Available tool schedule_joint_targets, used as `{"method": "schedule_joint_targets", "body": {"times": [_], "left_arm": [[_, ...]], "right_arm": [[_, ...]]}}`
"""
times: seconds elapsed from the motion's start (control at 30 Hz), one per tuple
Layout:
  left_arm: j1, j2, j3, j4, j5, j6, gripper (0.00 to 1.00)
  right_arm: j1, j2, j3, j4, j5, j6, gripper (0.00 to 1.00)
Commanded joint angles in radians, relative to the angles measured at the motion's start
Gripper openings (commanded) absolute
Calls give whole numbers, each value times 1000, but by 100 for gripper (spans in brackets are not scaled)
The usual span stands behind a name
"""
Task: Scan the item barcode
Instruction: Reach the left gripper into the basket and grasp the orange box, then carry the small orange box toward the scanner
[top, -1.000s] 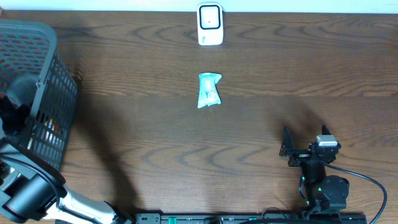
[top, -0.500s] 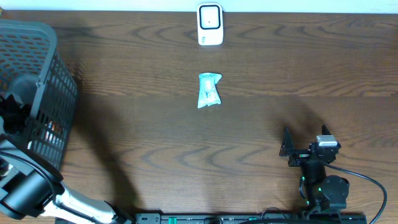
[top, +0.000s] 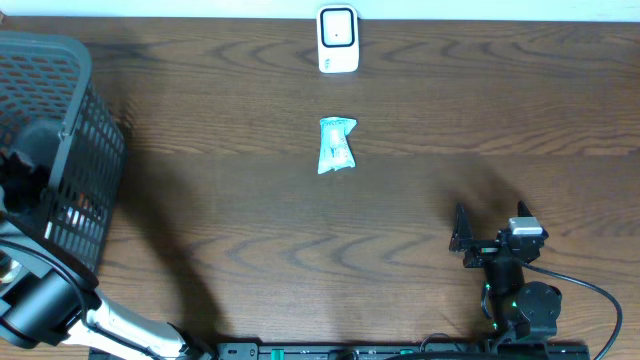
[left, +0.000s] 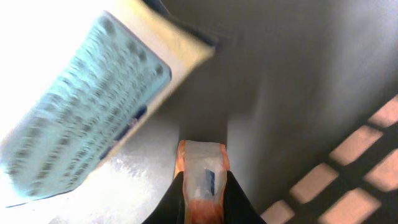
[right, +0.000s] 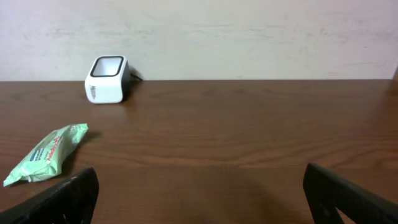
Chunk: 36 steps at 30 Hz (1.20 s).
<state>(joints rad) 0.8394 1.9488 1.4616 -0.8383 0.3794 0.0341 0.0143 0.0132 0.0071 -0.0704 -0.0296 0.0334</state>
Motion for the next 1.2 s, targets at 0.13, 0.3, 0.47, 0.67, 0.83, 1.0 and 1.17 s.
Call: {"method": "schedule_joint_targets", "body": {"times": [0.13, 0.3, 0.47, 0.67, 0.83, 1.0, 1.17], "left_arm": [[-1, -147, 181, 84, 257, -268, 8], [0, -312, 226, 233, 268, -515, 7], [-3, -495, 226, 312, 269, -784, 7], [-165, -637, 225, 354, 320, -883, 7], [-516, -600, 224, 347, 319, -557, 8], [-819, -472, 224, 251, 272, -259, 8], [-958, -321, 224, 187, 89, -251, 8]], "right_arm": [[-6, -2, -2, -5, 1, 7, 99], [-6, -2, -2, -5, 1, 7, 99], [-6, -2, -2, -5, 1, 7, 99], [-6, -2, -2, -5, 1, 7, 99], [-6, -2, -2, -5, 1, 7, 99], [-6, -2, -2, -5, 1, 7, 99], [-6, -2, -2, -5, 1, 7, 99]]}}
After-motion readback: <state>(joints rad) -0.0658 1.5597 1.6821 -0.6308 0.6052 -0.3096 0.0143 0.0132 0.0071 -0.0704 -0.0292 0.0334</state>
